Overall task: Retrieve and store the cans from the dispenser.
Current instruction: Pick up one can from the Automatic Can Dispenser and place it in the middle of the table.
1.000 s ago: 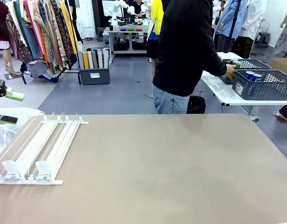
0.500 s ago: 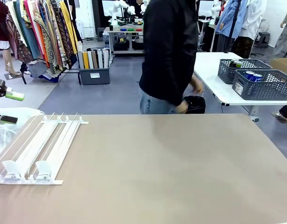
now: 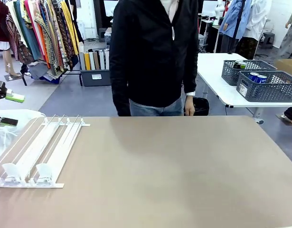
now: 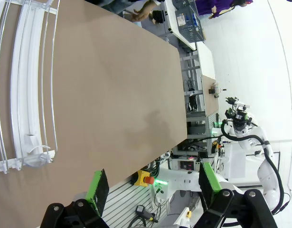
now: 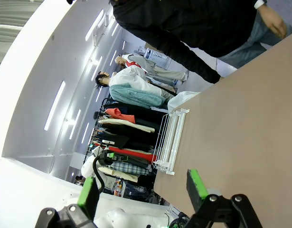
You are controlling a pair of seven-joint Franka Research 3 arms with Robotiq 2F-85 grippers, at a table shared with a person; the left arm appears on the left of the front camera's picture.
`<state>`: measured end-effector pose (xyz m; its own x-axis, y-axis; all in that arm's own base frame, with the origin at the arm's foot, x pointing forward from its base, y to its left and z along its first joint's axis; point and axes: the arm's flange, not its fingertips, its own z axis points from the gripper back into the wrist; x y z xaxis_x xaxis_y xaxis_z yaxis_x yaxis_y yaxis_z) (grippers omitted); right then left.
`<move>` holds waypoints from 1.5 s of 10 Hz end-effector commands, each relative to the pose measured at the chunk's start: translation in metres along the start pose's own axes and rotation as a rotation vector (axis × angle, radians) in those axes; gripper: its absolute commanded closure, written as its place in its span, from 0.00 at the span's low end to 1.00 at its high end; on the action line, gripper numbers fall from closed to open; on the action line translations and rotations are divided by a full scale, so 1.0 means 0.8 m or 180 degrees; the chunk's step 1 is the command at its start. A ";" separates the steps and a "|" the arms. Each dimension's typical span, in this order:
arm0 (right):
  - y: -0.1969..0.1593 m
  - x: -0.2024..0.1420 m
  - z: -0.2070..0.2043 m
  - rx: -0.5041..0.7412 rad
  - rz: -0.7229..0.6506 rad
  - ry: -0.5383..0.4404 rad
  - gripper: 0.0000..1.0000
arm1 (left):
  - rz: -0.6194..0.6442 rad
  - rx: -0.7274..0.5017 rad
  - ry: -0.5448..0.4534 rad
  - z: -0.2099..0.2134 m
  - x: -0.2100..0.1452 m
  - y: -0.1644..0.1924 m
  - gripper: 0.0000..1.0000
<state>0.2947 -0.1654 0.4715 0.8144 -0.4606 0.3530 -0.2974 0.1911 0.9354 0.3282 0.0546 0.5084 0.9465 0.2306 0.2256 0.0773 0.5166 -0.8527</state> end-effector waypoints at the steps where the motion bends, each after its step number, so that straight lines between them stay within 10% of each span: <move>1: 0.005 0.003 -0.001 0.0043 0.0003 -0.0027 0.00 | -0.0005 -0.0062 -0.0011 -0.001 0.002 0.000 0.00; 15: 0.005 0.003 -0.001 0.0043 0.0003 -0.0027 0.00 | -0.0005 -0.0062 -0.0011 -0.001 0.002 0.000 0.00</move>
<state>0.2947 -0.1654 0.4715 0.8144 -0.4606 0.3530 -0.2974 0.1911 0.9354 0.3282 0.0546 0.5084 0.9465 0.2306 0.2256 0.0773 0.5166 -0.8527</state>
